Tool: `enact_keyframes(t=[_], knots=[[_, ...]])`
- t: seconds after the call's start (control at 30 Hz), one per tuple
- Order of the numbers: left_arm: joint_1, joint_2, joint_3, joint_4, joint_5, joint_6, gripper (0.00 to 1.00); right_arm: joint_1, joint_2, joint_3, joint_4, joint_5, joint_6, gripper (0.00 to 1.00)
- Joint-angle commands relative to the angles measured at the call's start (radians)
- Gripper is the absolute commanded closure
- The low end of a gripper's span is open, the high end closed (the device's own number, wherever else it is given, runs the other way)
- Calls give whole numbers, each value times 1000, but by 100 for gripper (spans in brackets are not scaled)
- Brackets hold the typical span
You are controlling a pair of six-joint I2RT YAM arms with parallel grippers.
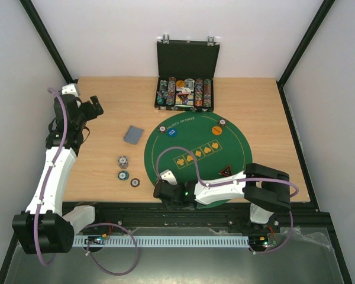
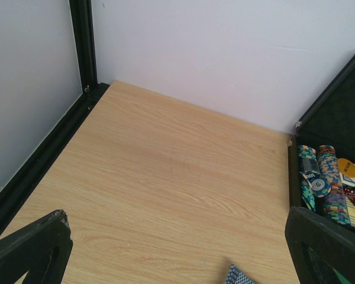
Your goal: Distribute texas hold em gaming equipment
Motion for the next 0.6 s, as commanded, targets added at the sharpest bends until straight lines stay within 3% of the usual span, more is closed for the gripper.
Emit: enact_keyframes(t=[0.0,0.57], knots=[[3,0,-5,9,-12,15,0,-14,33,-9,-33,45,30,62],[3,-3,-4,8,-12,15,0,-15,38,-10,-52,53,50,51]])
